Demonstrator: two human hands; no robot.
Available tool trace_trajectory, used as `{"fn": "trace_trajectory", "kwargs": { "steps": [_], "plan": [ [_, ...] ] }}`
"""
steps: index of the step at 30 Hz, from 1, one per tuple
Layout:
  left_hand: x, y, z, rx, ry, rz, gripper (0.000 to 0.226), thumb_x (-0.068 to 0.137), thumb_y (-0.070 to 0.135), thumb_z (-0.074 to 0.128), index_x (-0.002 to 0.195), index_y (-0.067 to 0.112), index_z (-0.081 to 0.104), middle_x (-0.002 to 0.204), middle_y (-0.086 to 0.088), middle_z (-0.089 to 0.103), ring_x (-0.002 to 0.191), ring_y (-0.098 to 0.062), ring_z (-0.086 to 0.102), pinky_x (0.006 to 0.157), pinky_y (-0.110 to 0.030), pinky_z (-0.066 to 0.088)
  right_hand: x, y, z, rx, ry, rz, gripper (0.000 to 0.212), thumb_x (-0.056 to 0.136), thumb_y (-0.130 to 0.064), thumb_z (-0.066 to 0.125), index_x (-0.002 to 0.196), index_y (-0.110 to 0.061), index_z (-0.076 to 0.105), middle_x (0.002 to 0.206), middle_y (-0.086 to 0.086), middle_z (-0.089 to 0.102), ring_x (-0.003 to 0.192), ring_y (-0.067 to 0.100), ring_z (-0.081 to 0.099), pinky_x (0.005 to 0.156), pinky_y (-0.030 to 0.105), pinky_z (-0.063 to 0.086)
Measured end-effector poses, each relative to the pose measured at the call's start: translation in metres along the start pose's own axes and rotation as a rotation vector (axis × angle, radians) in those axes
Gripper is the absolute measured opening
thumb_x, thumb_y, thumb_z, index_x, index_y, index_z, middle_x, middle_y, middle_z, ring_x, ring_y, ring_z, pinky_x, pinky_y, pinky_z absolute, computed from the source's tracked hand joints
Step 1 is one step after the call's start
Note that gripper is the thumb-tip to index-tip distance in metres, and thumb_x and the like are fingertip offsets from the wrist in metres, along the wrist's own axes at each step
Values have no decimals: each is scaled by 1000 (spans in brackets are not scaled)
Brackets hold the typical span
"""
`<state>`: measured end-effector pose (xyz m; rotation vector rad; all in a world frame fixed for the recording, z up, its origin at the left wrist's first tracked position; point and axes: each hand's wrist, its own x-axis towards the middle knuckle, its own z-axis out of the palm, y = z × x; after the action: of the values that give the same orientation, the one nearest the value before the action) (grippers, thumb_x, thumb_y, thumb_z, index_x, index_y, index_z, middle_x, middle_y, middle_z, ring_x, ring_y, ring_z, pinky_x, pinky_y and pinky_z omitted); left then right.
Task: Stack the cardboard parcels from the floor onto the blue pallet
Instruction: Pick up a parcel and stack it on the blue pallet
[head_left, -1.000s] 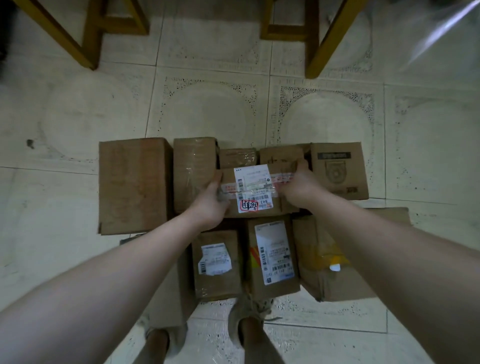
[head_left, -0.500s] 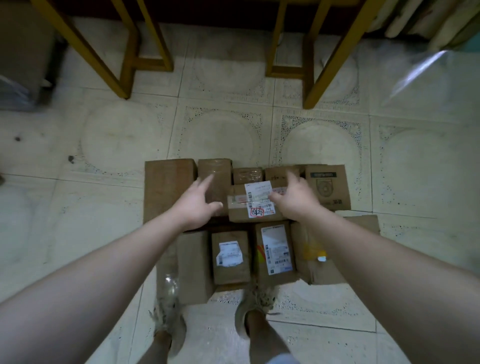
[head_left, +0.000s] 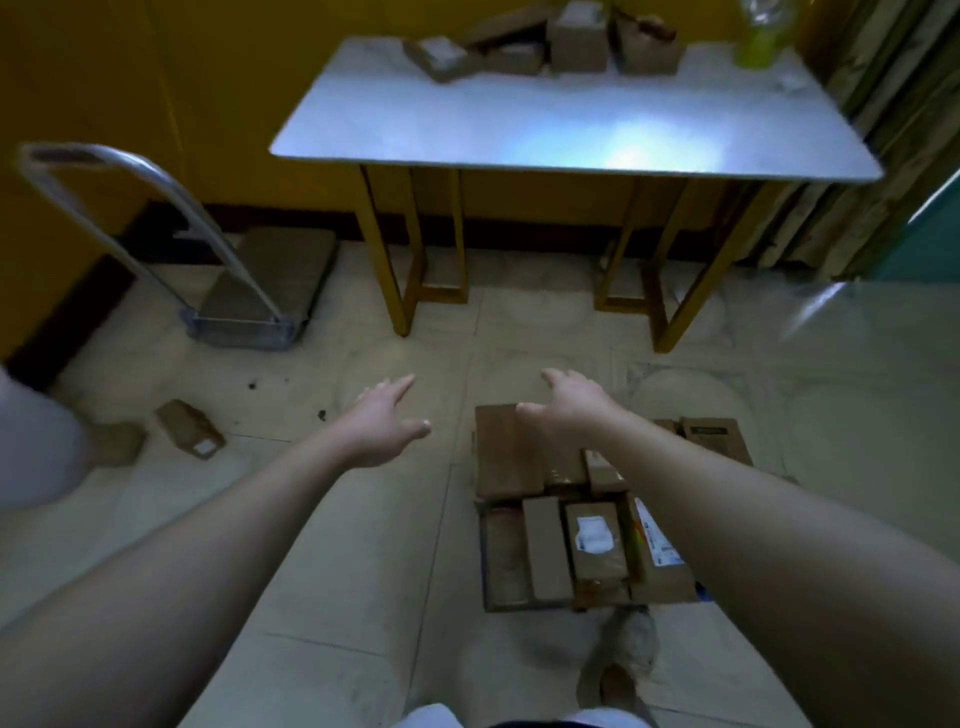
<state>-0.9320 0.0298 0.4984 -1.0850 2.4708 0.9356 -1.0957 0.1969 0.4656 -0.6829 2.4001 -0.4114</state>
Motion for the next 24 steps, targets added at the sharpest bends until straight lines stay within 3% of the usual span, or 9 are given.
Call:
{"fn": "trace_trajectory", "kwargs": {
  "steps": [5,8,12,20,24],
  "plan": [
    [-61,-74,-118,-15,200,15,74,87,44,60,148,32,21,157,0,17,141,-22,22,105,-35,34,-44,-135,-9,-93,32,-213,78,87,-58,54,151,-26,22,155,6,28,138,31,31,107,49,37],
    [-81,-103,-179,-9,299,9,74,86,46,60,148,32,22,156,-2,20,140,-23,27,112,-40,27,-58,-205,-23,-166,53,-328,77,89,-58,52,151,-25,22,156,6,27,138,30,31,107,47,36],
    [-103,-144,-249,-85,458,-2,72,87,47,59,147,33,23,156,0,22,139,-23,27,106,-38,30,-68,-296,-35,-218,77,-476,75,91,-55,52,152,-22,21,156,6,25,138,30,33,107,44,38],
    [-74,-206,-348,-91,531,-43,72,87,46,58,148,31,22,157,0,18,142,-22,19,110,-40,24,-28,-424,-38,-257,101,-640,75,90,-58,52,150,-23,24,154,5,29,135,29,36,103,42,41],
    [-43,-224,-391,-101,559,-49,71,89,42,58,148,28,22,156,-3,19,142,-23,20,110,-39,23,13,-479,-43,-232,111,-663,67,90,-56,54,144,-23,34,144,5,41,124,28,47,84,33,45]
  ]
}}
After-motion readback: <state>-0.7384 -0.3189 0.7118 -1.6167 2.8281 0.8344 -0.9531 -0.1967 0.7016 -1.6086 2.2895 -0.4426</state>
